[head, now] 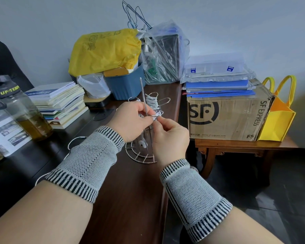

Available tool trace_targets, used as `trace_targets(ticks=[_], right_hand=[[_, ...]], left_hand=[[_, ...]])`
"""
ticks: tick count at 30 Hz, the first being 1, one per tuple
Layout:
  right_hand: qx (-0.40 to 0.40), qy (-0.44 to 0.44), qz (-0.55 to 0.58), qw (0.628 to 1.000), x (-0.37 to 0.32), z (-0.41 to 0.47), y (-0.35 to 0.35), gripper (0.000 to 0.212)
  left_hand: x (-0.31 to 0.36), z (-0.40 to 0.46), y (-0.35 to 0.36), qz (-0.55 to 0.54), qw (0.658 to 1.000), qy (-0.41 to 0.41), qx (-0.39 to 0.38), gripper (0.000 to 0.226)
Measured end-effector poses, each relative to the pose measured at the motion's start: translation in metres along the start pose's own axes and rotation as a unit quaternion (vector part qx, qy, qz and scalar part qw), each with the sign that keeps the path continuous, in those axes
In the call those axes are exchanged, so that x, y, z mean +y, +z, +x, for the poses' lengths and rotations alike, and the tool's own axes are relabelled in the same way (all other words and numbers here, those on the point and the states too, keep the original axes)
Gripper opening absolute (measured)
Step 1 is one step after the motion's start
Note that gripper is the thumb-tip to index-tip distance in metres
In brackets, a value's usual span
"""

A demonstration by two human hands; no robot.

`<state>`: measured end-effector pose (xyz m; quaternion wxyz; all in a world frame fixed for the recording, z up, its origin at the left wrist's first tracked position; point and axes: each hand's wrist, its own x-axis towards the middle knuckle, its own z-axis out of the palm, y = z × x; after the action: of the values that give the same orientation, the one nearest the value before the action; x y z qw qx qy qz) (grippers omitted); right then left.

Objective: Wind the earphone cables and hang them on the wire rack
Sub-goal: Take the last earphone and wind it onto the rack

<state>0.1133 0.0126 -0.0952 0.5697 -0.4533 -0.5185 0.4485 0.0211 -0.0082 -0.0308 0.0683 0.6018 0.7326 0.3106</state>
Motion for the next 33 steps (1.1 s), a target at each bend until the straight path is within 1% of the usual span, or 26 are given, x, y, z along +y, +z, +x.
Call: trace_targets(ticks=[3,7,11,14,17,23,26,31,33], right_hand=[[-0.001,-0.05,-0.06,0.997,-0.001,0.002,-0.001,0.018],[0.019,-0.125,-0.102,0.987,0.003,0.008,-0.003,0.012],[0.027,-0.149,-0.095,0.984,0.006,0.014,-0.006,0.008],[0.0,-0.161,-0.088,0.983,0.012,0.015,-0.009,0.006],[-0.026,-0.176,-0.068,0.982,0.019,0.014,-0.01,0.012],[-0.021,-0.164,-0.032,0.986,0.017,0.02,-0.014,0.017],[-0.008,-0.17,-0.031,0.985,0.015,0.028,-0.015,0.014],[-0.022,-0.136,-0.021,0.99,0.018,0.041,-0.022,0.014],[-0.022,-0.104,0.0,0.994,0.02,0.042,-0.024,0.017]], left_hand=[[0.0,0.0,0.0,0.002,1.0,-0.001,0.001,0.021],[0.001,0.001,0.001,-0.017,1.0,-0.007,-0.002,0.015],[0.001,0.003,0.001,-0.019,1.0,-0.009,-0.005,0.013],[0.0,0.004,0.0,-0.012,1.0,-0.006,-0.005,0.012],[-0.001,0.002,0.0,-0.016,1.0,0.001,-0.007,0.008],[-0.002,-0.001,0.001,-0.017,1.0,0.005,0.0,0.009],[-0.003,-0.001,0.0,0.012,1.0,0.016,-0.005,0.017],[-0.005,-0.003,0.001,0.037,0.999,0.023,0.002,0.025],[-0.005,-0.004,0.0,0.043,0.999,0.029,0.003,0.027]])
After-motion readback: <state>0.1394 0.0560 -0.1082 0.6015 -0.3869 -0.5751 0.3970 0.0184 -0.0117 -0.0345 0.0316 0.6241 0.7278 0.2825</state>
